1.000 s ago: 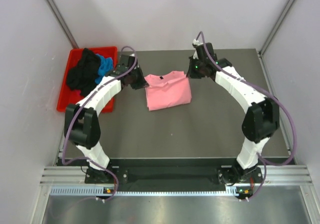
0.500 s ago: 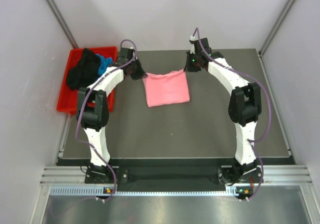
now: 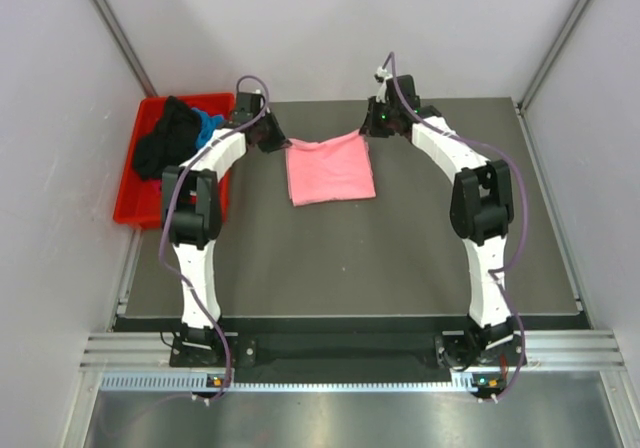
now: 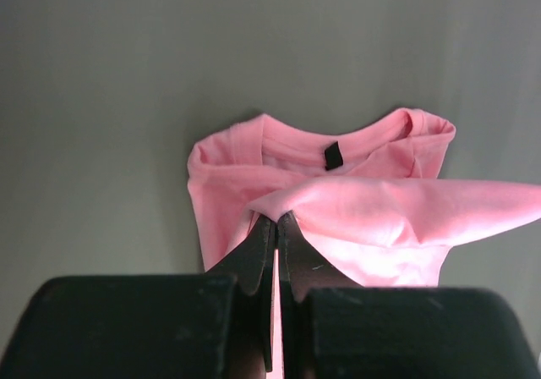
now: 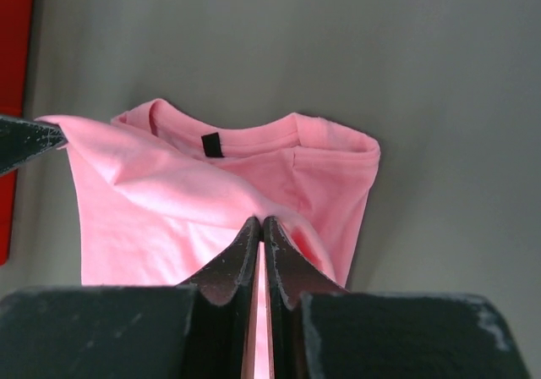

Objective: Fold and stack the t-shirts
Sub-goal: Fold the tshirt

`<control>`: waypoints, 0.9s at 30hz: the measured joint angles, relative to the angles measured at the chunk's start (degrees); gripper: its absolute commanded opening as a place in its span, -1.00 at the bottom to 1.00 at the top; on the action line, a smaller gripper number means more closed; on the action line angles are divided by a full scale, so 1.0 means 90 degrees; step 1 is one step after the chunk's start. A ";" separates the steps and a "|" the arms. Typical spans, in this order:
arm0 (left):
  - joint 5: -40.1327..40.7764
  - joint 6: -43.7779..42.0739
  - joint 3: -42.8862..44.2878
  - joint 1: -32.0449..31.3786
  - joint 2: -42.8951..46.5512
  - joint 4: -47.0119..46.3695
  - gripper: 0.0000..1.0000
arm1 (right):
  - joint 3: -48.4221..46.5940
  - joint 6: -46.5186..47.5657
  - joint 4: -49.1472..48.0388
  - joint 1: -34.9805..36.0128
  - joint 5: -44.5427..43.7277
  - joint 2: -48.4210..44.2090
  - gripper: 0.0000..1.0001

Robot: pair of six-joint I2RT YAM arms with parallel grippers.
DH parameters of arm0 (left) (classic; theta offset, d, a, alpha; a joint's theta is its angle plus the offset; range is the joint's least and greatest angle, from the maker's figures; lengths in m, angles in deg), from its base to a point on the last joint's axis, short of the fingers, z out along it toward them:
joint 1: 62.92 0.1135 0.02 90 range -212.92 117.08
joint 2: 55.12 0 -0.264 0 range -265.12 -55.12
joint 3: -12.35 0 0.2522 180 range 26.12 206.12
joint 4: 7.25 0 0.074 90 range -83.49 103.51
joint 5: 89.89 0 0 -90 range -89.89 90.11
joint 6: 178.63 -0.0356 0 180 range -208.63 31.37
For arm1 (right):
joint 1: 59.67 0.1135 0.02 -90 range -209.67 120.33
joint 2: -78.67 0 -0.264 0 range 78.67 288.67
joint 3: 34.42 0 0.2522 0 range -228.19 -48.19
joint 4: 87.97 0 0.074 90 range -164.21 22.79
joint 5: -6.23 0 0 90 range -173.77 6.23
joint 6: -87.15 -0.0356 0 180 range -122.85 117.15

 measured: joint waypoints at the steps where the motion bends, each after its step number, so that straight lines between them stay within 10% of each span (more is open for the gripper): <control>1: -0.0024 -0.0007 0.0075 0.0005 -0.0080 -0.0017 -0.97 | 0.0000 -0.0012 -0.0078 -0.0012 0.0032 0.0049 -0.92; 8: -0.0143 -0.0053 0.0656 0.0022 -0.0682 -0.0151 -0.63 | 0.0000 -0.0206 -0.0639 -0.0136 0.0158 0.0461 -0.85; 14: 0.0039 -0.0117 0.0882 0.0100 -0.0959 -0.0100 -0.10 | 0.0012 -0.0398 -0.0923 -0.0345 0.0211 0.0770 -0.22; 27: -0.0143 -0.0369 -0.0833 -0.0049 0.0418 -0.0219 -0.27 | 0.1600 -0.0138 -0.0957 -0.0532 0.0576 -0.0170 -0.25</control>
